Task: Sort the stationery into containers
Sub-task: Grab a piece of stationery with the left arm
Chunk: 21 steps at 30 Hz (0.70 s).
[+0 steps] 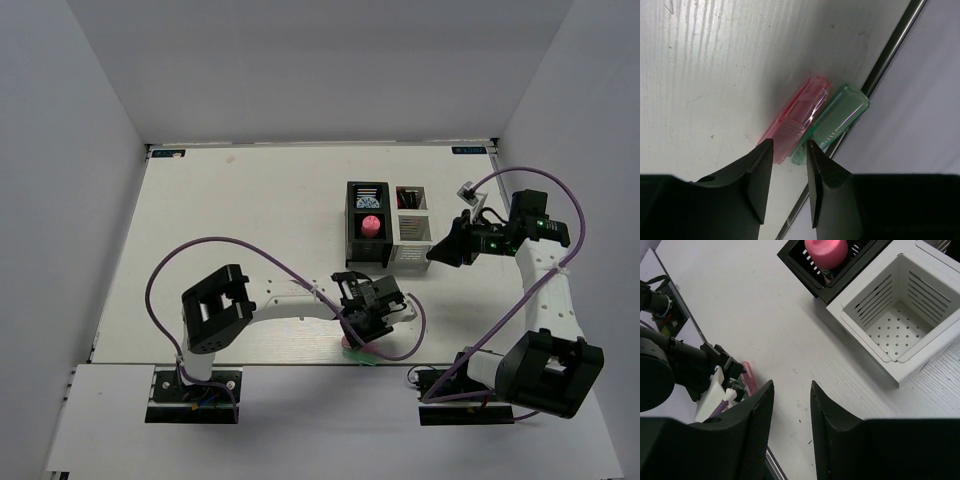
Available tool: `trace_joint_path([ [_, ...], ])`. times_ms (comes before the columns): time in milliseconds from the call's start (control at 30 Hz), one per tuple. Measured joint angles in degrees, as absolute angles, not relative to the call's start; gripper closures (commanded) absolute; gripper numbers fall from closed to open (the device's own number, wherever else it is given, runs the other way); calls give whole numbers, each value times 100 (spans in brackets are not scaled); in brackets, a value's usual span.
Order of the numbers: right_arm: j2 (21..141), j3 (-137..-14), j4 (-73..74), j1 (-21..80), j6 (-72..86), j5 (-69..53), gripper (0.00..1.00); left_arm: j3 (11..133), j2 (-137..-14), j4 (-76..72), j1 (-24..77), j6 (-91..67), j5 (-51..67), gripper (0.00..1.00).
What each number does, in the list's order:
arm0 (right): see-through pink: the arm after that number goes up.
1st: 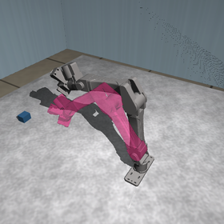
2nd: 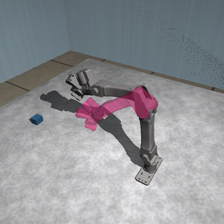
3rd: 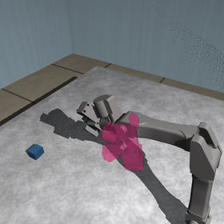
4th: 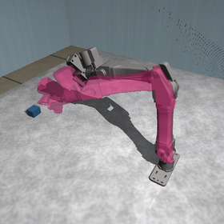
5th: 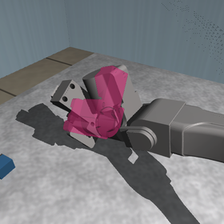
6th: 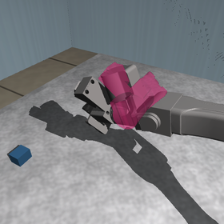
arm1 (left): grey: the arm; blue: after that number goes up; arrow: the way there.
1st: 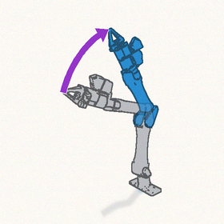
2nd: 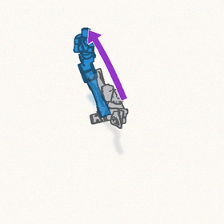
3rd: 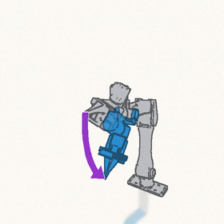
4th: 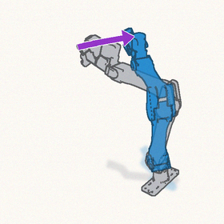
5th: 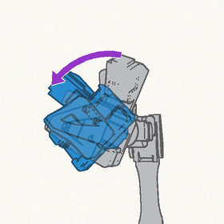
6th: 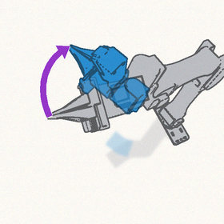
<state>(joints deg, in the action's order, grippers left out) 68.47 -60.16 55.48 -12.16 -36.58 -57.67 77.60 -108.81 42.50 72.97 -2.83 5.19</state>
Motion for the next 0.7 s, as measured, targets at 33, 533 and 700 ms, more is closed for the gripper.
trace_joint_path([
  [33, 6838, -5983, 5551, -1234, -3658, -5763, 61, 7760, -10921, 4272, 7293, -261, 532, 56],
  [533, 6823, -5911, 5704, -1470, -3944, -5892, 58, 7883, -11290, 4431, 7210, 21, 548, 49],
  [700, 6829, -5911, 5848, -1557, -4115, -6012, 57, 7972, -11349, 4534, 7205, 132, 515, 47],
])
